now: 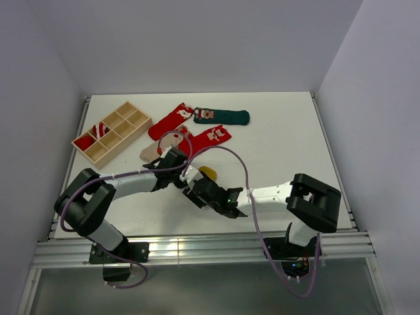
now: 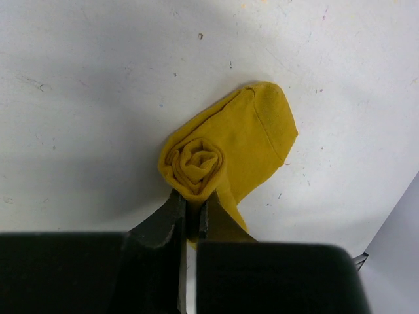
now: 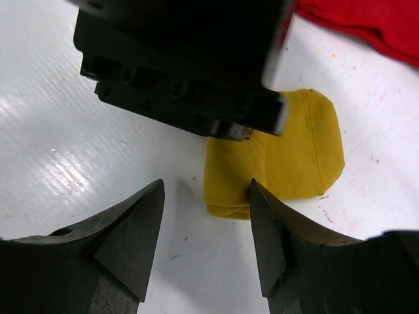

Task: Roll the socks
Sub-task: Roll the sock at the center of the board.

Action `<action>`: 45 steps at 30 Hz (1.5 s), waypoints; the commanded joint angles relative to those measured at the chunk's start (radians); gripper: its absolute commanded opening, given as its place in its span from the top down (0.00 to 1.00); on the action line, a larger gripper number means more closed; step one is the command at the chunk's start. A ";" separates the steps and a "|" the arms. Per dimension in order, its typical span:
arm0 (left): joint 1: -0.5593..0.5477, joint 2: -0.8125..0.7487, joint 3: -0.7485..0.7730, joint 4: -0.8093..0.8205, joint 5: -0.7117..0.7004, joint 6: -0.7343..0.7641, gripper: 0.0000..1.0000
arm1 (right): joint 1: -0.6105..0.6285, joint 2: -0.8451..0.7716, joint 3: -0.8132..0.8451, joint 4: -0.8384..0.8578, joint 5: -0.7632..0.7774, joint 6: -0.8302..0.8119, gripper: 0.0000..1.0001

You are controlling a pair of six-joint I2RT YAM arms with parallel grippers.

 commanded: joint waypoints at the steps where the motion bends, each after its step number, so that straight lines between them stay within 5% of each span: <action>1: 0.003 0.019 -0.036 -0.118 0.005 0.003 1.00 | 0.034 0.045 0.052 0.026 0.127 -0.086 0.39; 14: 0.047 -0.007 -0.076 -0.089 0.048 0.029 1.00 | 0.026 0.226 0.109 -0.042 0.113 -0.082 0.50; 22: 0.065 -0.027 -0.088 -0.076 0.068 0.078 0.94 | -0.084 0.226 0.126 -0.140 -0.077 -0.022 1.00; 27: 0.070 -0.097 -0.100 -0.086 0.038 0.096 0.58 | -0.165 0.175 0.119 -0.200 -0.297 0.062 1.00; 32: 0.070 -0.205 -0.122 -0.107 -0.053 0.072 0.34 | -0.242 0.155 0.141 -0.275 -0.534 0.145 1.00; 41: 0.070 -0.351 -0.223 -0.055 -0.104 0.018 0.32 | -0.350 0.232 0.218 -0.302 -0.899 0.308 1.00; 45: 0.070 -0.323 -0.227 -0.034 -0.090 0.009 0.32 | -0.385 0.273 0.254 -0.313 -0.940 0.345 1.00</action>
